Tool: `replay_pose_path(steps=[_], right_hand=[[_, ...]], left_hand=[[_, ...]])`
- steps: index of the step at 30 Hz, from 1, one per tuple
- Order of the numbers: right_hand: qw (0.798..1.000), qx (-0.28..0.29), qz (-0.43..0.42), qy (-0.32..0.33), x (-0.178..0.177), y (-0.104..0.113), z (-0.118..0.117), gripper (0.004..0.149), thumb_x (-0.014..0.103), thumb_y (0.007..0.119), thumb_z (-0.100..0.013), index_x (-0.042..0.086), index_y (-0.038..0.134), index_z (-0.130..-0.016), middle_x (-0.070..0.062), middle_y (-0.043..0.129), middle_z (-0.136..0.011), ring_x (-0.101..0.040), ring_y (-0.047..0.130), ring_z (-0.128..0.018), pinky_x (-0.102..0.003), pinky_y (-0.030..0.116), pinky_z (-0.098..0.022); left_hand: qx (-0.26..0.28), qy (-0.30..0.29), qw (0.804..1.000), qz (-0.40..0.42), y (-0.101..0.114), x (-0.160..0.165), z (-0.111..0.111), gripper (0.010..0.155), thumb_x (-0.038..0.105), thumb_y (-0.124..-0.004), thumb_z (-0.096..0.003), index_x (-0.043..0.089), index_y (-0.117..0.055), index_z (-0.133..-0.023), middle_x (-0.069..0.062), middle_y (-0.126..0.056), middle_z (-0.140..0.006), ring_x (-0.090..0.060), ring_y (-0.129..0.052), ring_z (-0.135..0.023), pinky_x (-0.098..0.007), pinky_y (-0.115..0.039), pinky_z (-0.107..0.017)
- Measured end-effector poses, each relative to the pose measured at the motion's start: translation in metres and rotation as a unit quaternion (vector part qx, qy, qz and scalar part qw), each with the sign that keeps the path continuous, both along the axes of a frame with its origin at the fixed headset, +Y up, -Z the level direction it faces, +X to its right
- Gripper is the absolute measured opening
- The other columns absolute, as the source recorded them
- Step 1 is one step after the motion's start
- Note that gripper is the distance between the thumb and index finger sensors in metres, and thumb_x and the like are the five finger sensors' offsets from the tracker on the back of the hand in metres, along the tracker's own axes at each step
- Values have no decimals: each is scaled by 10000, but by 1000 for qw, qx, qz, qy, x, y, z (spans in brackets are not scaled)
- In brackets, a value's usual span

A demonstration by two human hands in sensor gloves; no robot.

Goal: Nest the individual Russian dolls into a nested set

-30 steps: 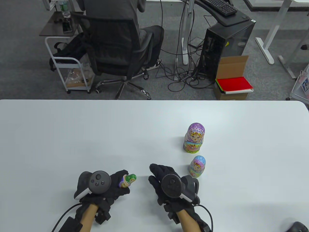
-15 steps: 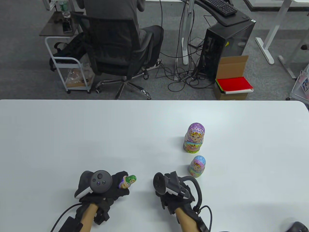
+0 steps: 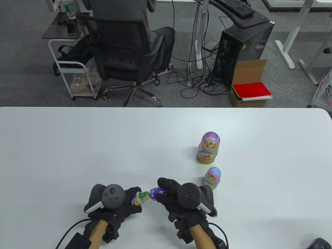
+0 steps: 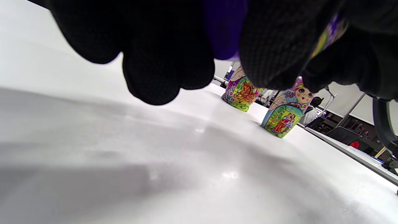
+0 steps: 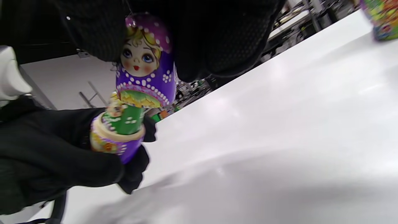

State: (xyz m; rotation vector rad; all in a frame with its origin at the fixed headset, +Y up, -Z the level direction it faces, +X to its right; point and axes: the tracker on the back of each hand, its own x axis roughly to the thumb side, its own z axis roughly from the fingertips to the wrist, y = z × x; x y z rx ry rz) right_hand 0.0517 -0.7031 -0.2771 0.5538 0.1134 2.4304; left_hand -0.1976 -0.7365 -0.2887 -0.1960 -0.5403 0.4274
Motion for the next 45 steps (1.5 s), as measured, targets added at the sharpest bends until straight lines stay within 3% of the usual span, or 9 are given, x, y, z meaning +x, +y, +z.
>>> replay_pose_path(steps=[9, 21, 36, 41, 45], right_hand=[[999, -12, -19, 30, -13, -6, 2, 611, 500, 768, -595, 227, 535, -1089, -38, 664, -1084, -211, 895, -817, -390, 840, -645], [998, -16, -54, 21, -15, -6, 4, 598, 501, 756, -603, 216, 543, -1083, -46, 683, -1067, -202, 912, -799, -370, 851, -641], [997, -15, -77, -23, -13, -7, 5, 591, 525, 728, -613, 181, 565, -1065, -69, 726, -1017, -183, 947, -740, -347, 880, -603], [998, 30, -50, -25, -15, -4, 9, 595, 550, 689, -619, 173, 560, -1060, -81, 729, -990, -158, 959, -703, -329, 891, -578], [990, 122, 71, -2, -23, 1, 15, 603, 618, 536, -615, 220, 520, -1068, -30, 728, -958, -142, 946, -634, -343, 871, -528]], left_hand=[[0, -13, 1000, 12, 3, 5, 3, 771, 449, -895, -463, 40, -647, -1067, -104, -922, -847, -306, -982, -679, -597, -772, -556], [9, -18, 999, 28, 3, 6, 4, 770, 450, -896, -461, 36, -653, -1063, -104, -930, -833, -301, -988, -667, -592, -777, -554], [86, 5, 996, 19, 13, 13, 13, 758, 448, -912, -444, -10, -719, -1016, -113, -977, -756, -286, -1028, -591, -579, -813, -515], [89, 4, 996, 22, 15, 18, 17, 754, 455, -906, -445, -44, -748, -988, -119, -999, -712, -274, -1051, -550, -569, -835, -499], [59, -22, 997, 41, 13, 19, 17, 754, 469, -895, -450, -36, -746, -990, -113, -996, -713, -272, -1048, -556, -569, -831, -508]])
